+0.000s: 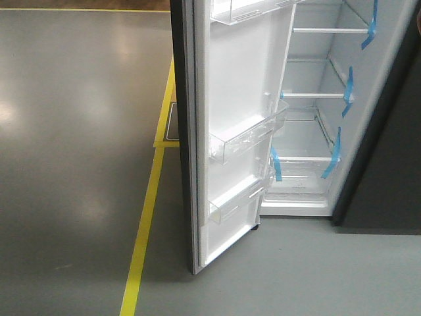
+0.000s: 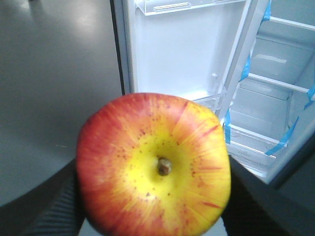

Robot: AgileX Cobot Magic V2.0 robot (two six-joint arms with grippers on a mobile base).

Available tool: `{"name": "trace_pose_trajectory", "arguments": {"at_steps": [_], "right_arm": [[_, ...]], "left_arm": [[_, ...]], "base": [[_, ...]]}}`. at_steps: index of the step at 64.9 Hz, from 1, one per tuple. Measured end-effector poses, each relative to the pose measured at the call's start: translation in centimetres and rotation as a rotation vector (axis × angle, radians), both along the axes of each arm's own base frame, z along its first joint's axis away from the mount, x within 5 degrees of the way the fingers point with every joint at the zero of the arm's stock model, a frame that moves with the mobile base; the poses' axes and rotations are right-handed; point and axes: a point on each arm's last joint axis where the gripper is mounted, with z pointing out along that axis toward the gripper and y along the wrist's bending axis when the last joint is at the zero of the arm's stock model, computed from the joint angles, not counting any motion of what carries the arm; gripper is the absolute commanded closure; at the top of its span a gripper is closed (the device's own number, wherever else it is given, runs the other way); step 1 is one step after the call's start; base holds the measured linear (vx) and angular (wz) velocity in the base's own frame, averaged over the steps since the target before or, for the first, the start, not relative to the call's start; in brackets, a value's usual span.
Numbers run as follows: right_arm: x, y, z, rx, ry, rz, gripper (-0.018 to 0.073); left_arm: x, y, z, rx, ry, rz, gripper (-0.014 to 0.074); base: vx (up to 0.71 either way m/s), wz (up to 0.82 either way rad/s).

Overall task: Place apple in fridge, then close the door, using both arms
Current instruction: 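Approach the refrigerator door bins with the apple held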

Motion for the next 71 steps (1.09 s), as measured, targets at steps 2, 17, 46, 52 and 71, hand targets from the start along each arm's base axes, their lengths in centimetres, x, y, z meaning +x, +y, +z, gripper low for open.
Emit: {"name": "trace_pose_trajectory", "arguments": {"at_steps": [2,17,46,52,71], "right_arm": [[0.00,0.00,0.00,0.000,0.000,0.000,0.0568],[0.00,0.00,0.00,0.000,0.000,0.000,0.0568],[0.00,0.00,0.00,0.000,0.000,0.000,0.0568],[0.00,0.00,0.00,0.000,0.000,0.000,0.0568],[0.00,0.00,0.00,0.000,0.000,0.000,0.0568]], "left_arm": [[0.00,0.00,0.00,0.000,0.000,0.000,0.0603],[0.00,0.00,0.00,0.000,0.000,0.000,0.0603],[0.00,0.00,0.00,0.000,0.000,0.000,0.0603],[0.00,0.00,0.00,0.000,0.000,0.000,0.0603],[0.00,0.00,0.00,0.000,0.000,0.000,0.0603]], "base": [[0.12,0.04],[0.12,0.03],[0.12,-0.03],[0.13,-0.04],[0.13,-0.02]]}}
